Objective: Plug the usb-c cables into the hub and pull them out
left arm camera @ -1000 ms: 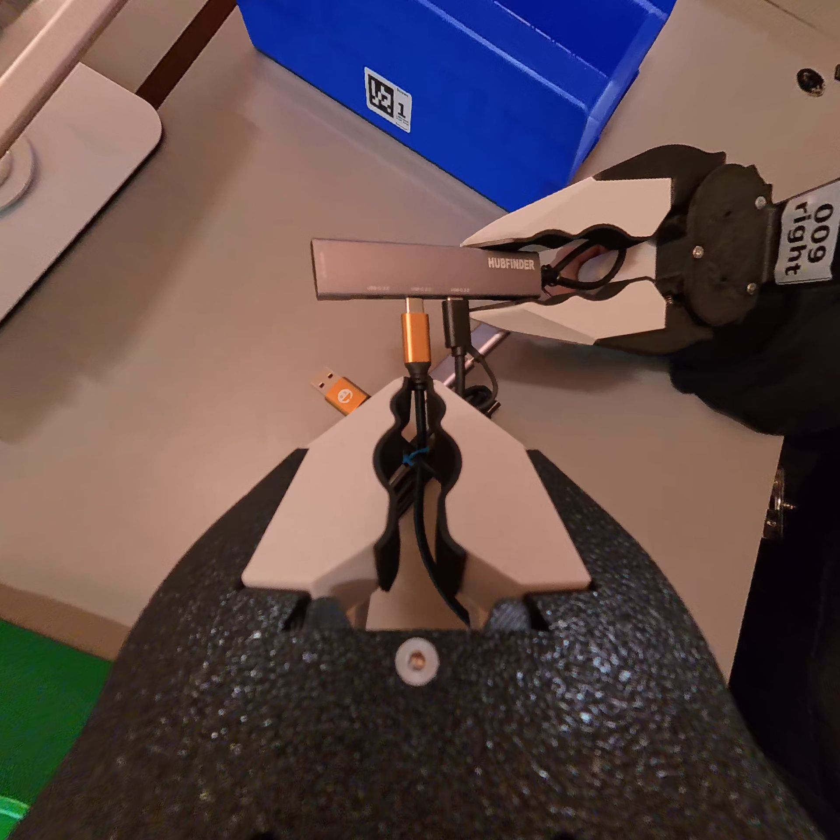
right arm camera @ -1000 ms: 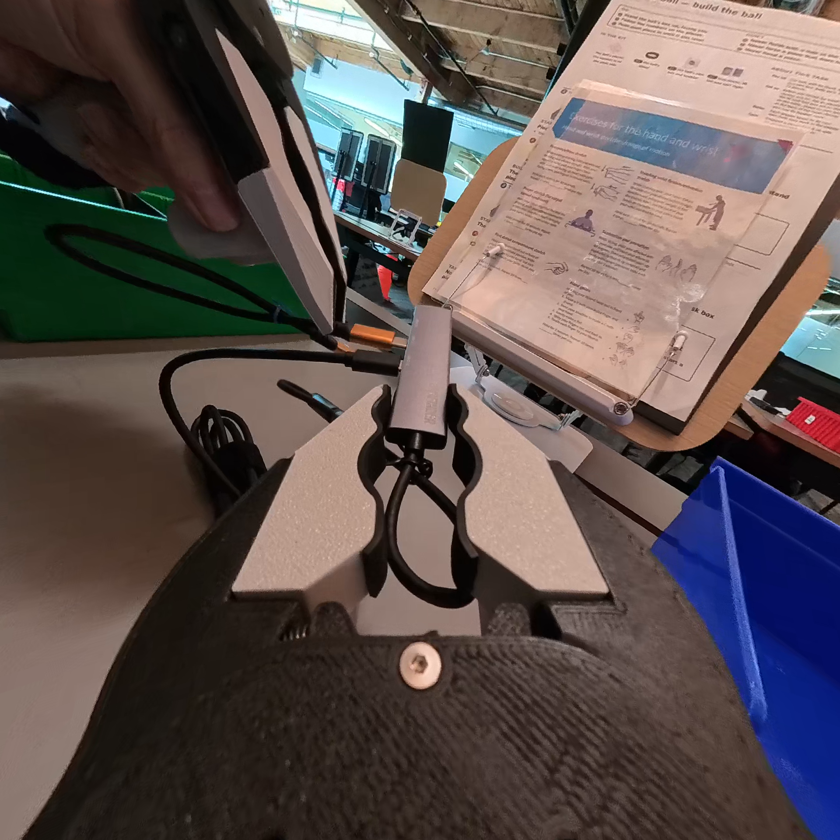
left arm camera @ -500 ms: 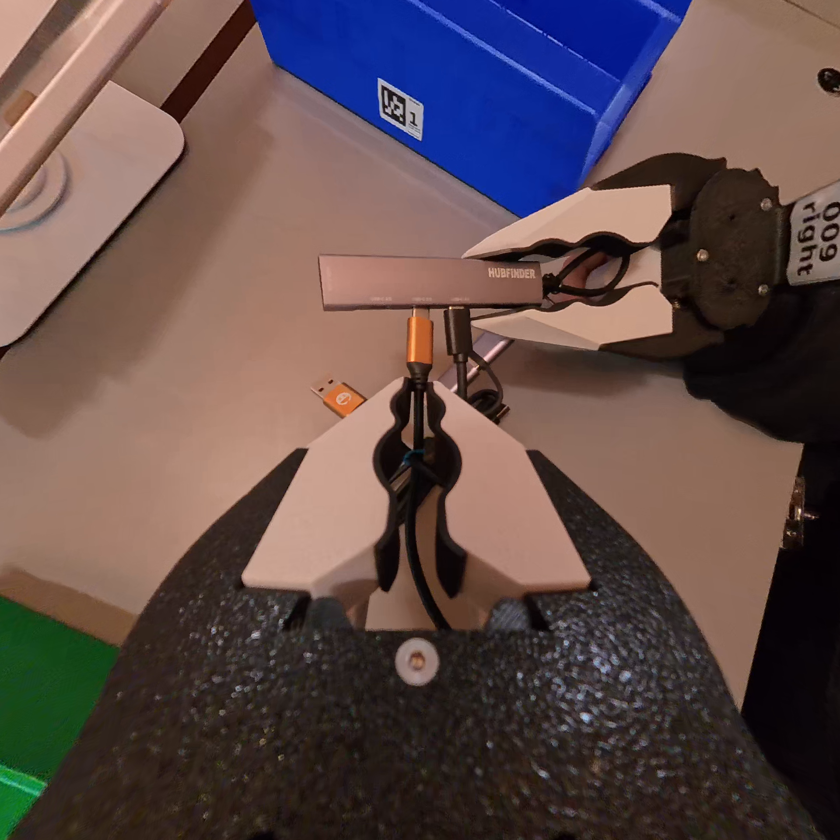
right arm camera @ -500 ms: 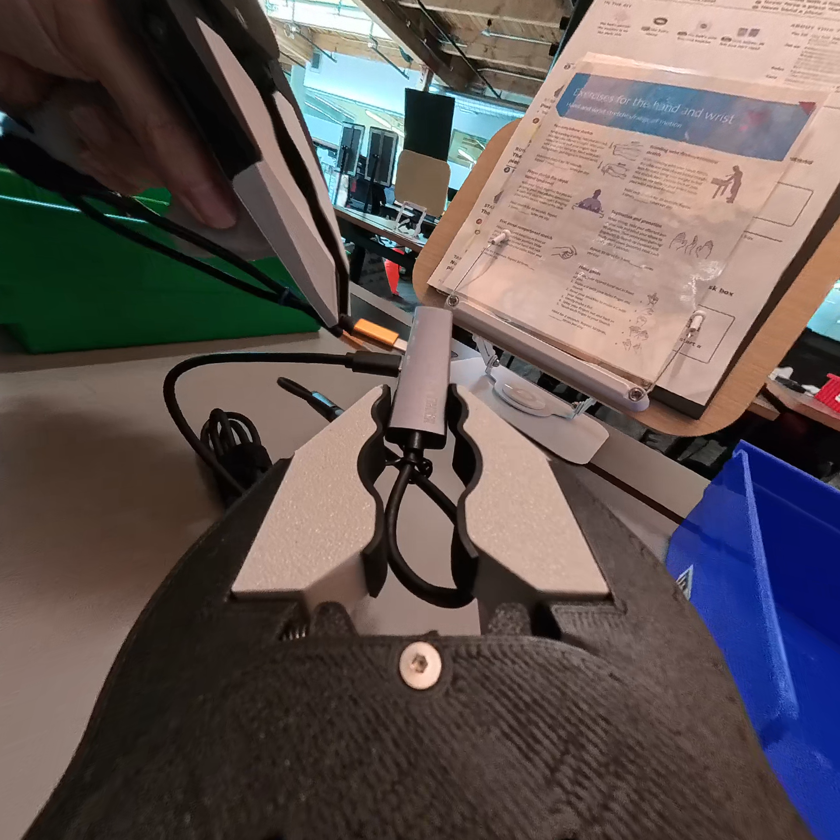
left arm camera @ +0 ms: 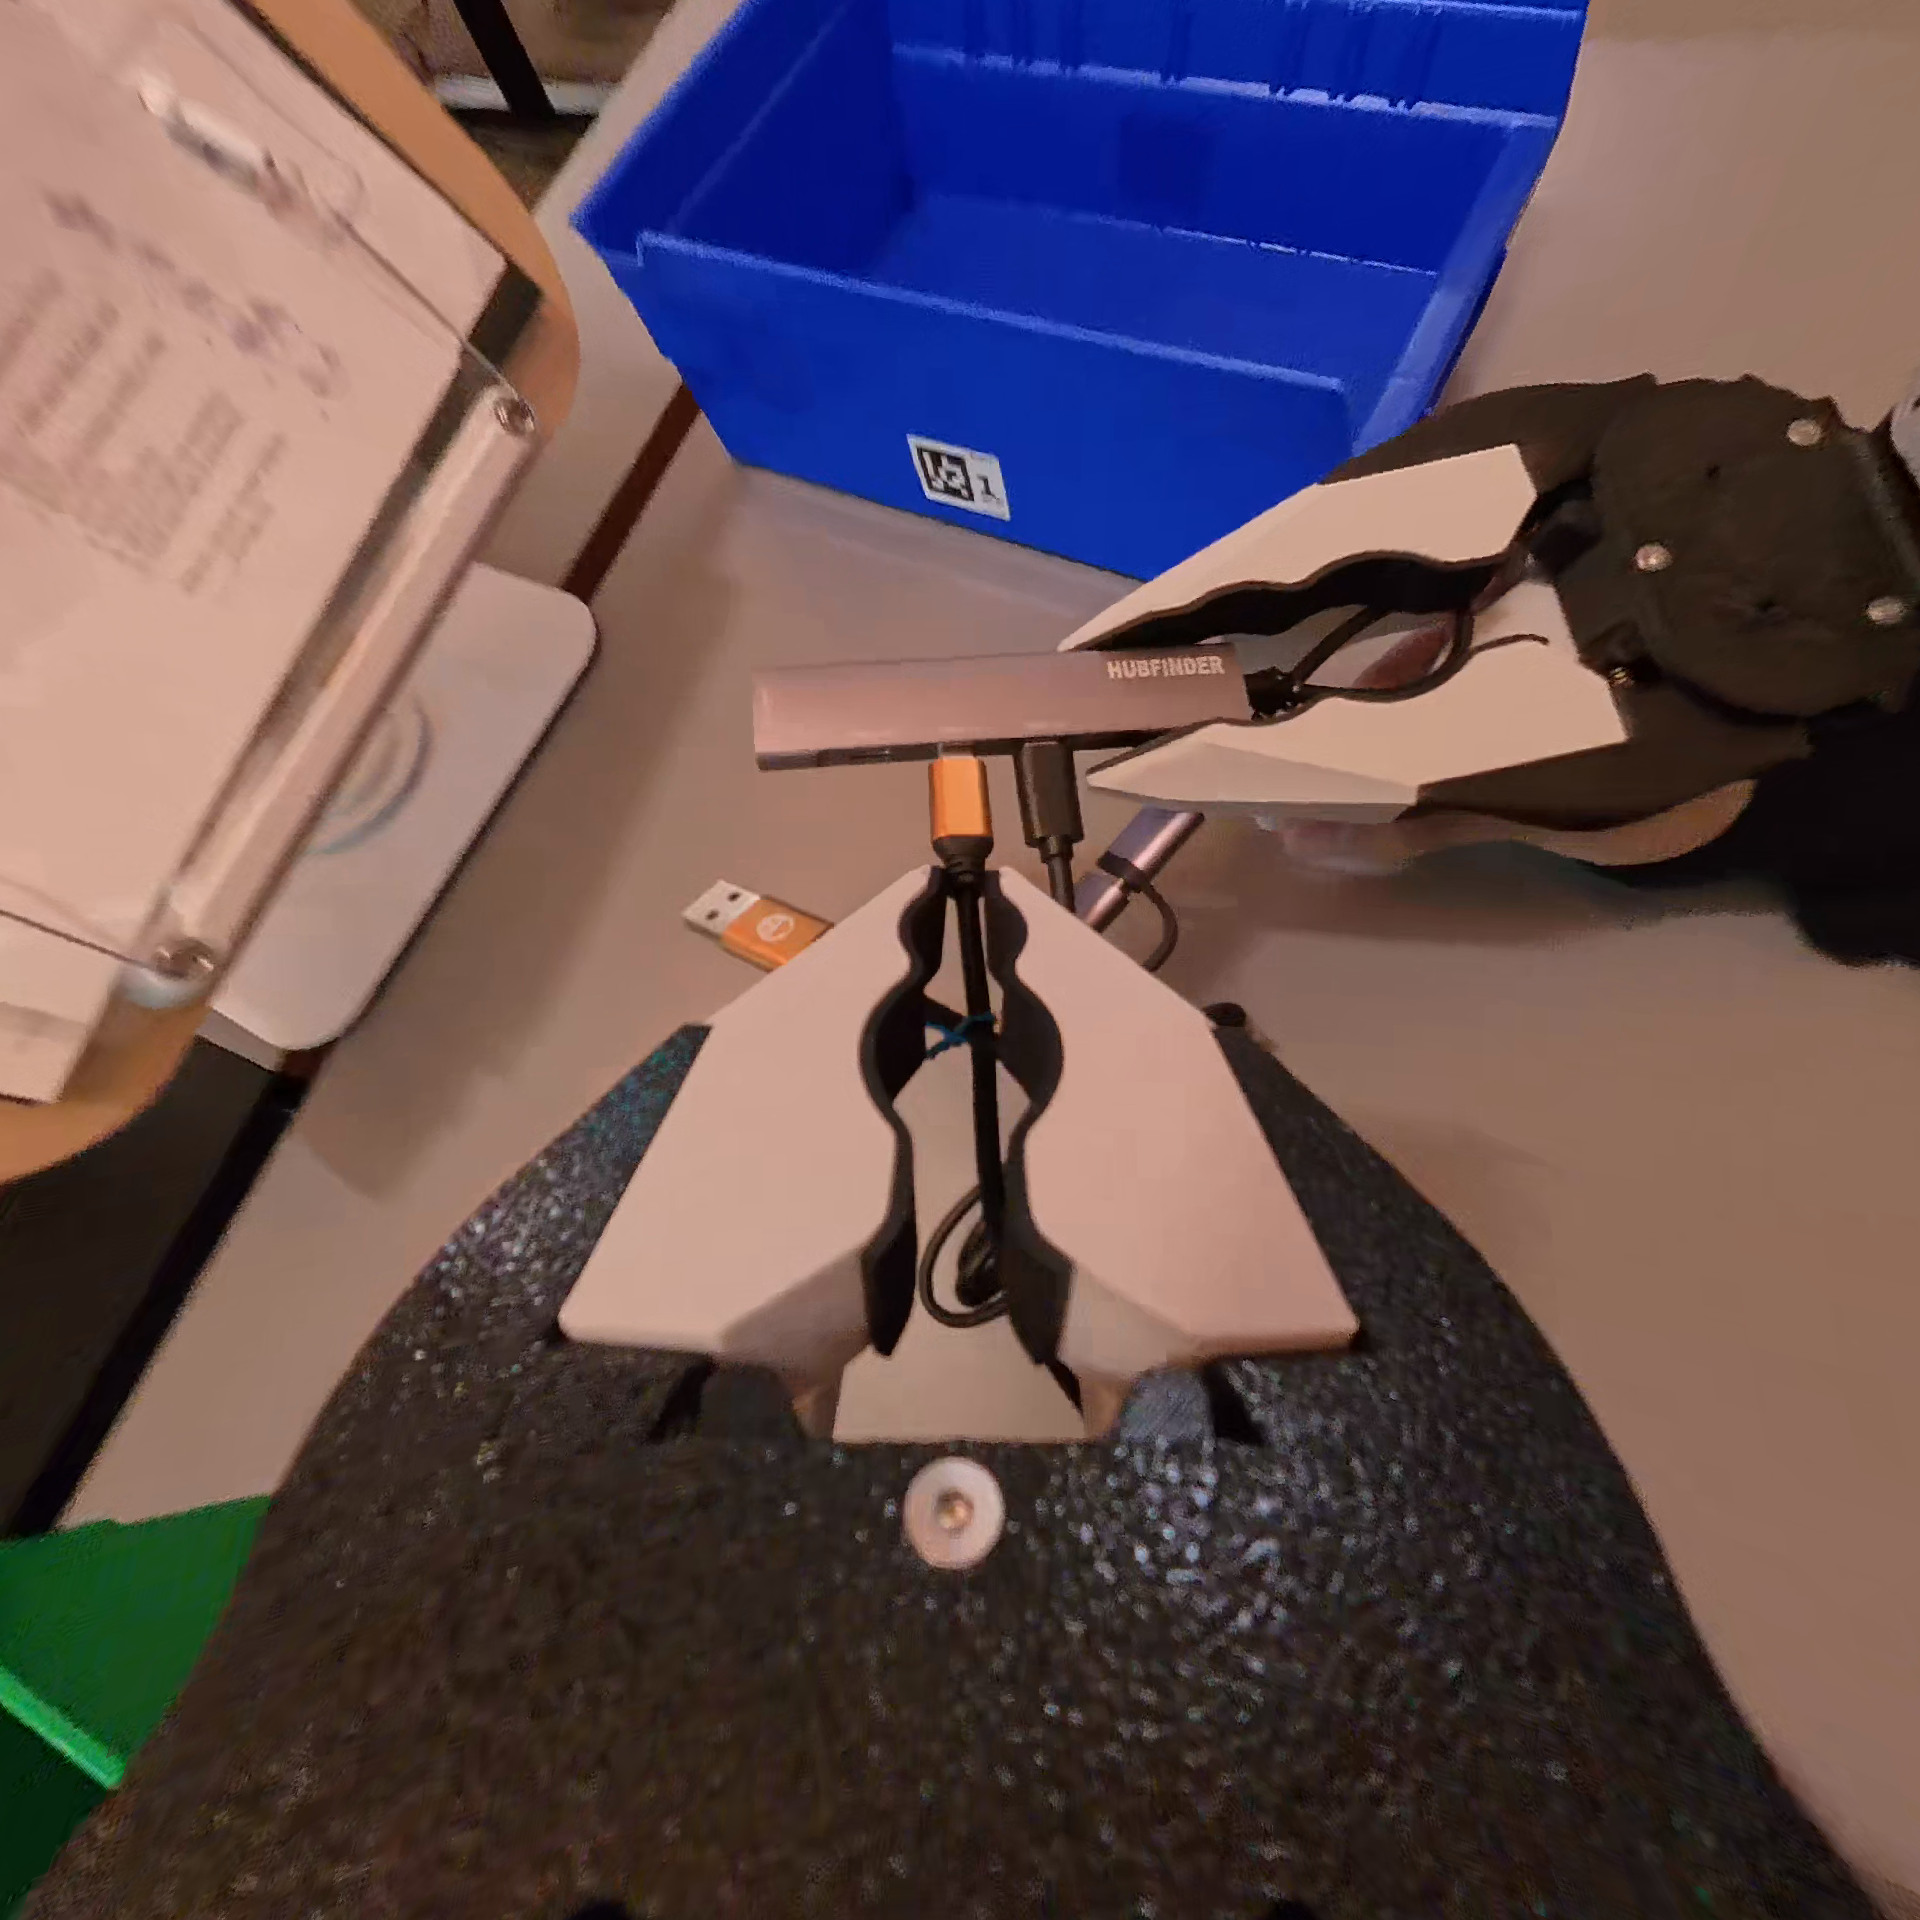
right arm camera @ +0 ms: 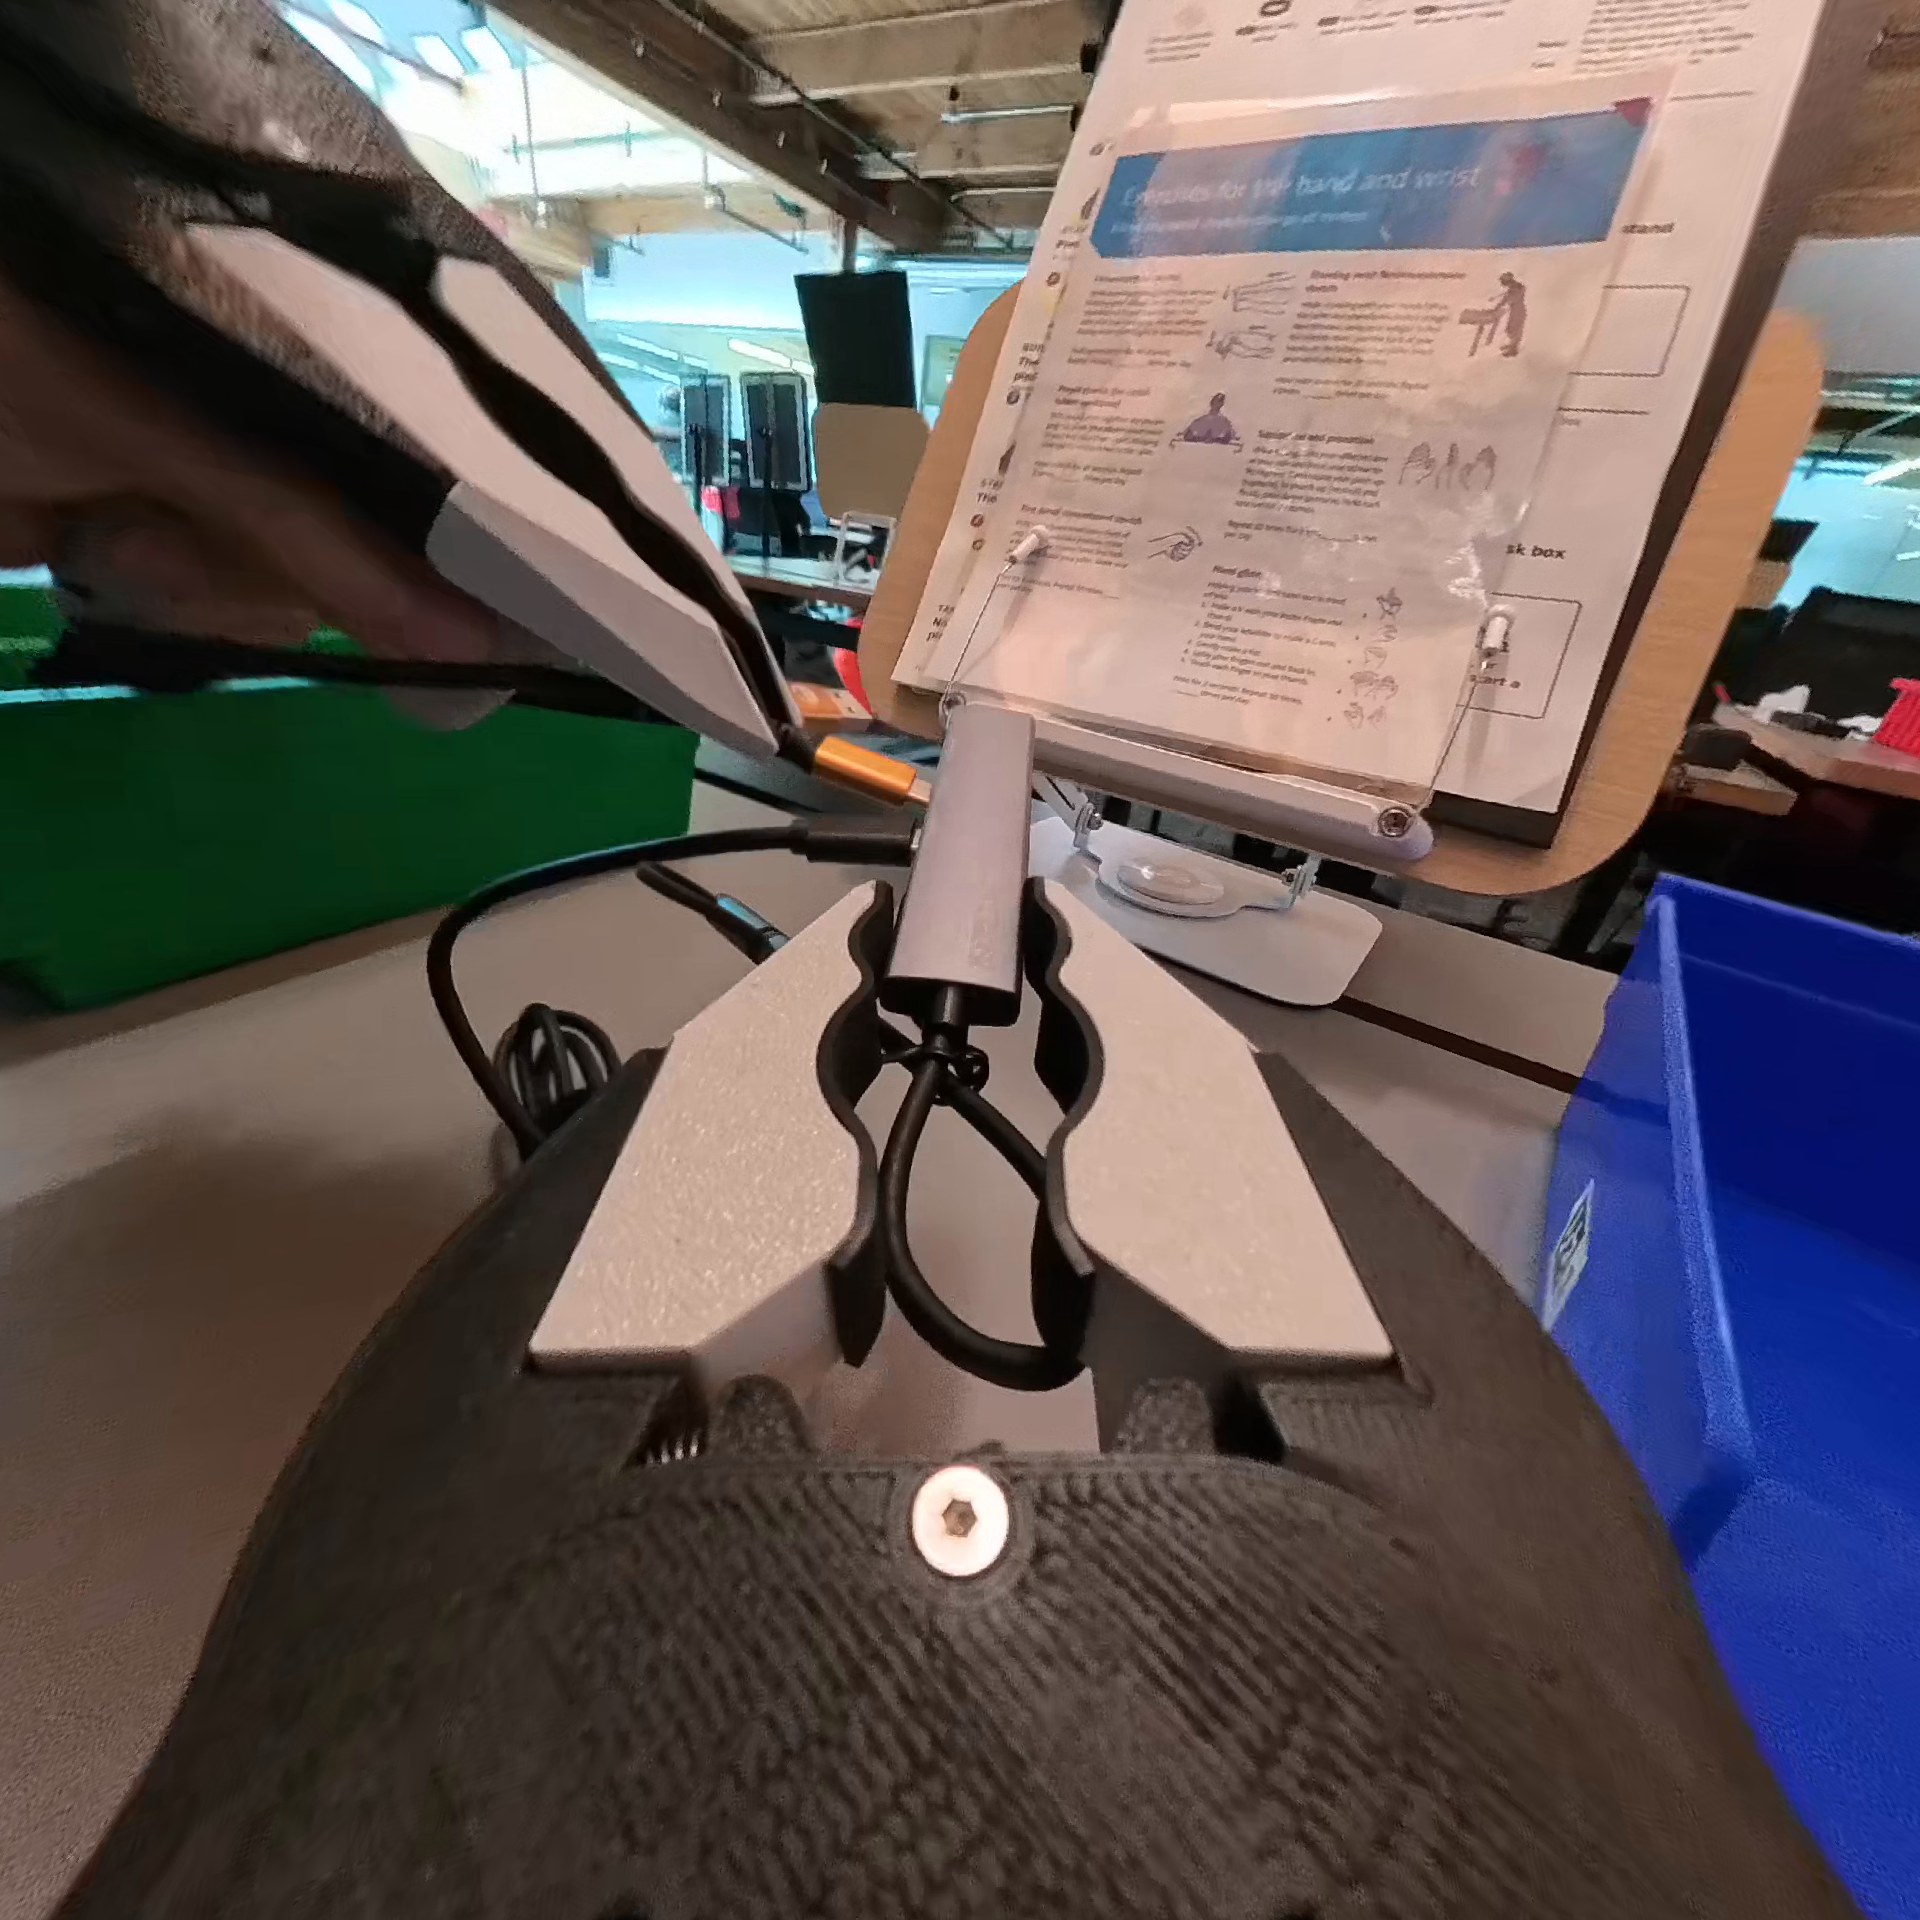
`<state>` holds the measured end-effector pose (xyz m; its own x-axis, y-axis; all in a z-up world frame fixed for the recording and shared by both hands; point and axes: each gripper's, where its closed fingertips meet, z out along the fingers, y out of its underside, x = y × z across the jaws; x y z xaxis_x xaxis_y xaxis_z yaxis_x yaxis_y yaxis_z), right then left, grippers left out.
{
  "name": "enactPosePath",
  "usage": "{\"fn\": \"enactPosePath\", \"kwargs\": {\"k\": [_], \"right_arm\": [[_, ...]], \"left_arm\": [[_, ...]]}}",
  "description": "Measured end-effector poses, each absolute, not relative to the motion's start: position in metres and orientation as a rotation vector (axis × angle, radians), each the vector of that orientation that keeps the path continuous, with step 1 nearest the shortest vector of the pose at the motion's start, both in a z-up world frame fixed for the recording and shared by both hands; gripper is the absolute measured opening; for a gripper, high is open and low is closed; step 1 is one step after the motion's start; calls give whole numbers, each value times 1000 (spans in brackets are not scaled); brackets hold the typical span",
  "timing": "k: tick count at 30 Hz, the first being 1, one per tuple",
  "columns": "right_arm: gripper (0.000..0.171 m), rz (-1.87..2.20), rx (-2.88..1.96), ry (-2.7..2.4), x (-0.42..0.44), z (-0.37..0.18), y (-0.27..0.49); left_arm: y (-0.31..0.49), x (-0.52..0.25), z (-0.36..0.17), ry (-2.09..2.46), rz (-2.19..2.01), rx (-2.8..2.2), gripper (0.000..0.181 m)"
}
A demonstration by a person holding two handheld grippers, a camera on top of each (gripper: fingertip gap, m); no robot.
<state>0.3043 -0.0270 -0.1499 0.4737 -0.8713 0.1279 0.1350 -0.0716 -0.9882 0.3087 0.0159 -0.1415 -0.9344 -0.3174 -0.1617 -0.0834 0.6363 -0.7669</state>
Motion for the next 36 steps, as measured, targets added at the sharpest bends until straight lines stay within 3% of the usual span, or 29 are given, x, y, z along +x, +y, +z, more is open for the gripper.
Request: {"fn": "enactPosePath", "kwargs": {"k": [26,31,34,36], "right_arm": [[25,-970,-1345,704,302,-136,-34],[24,-1082,-1309,594,289,-111,-35],[24,-1172,-1283,530,278,-92,-37],[24,-1203,-1243,490,269,-77,-38]], "left_arm": [[3,313,-135,2426,-1152,-151,4],[5,298,-112,2423,-1373,-140,7],[23,296,-71,2299,-1538,-239,26],[46,308,-50,2177,-1575,-392,25]]}}
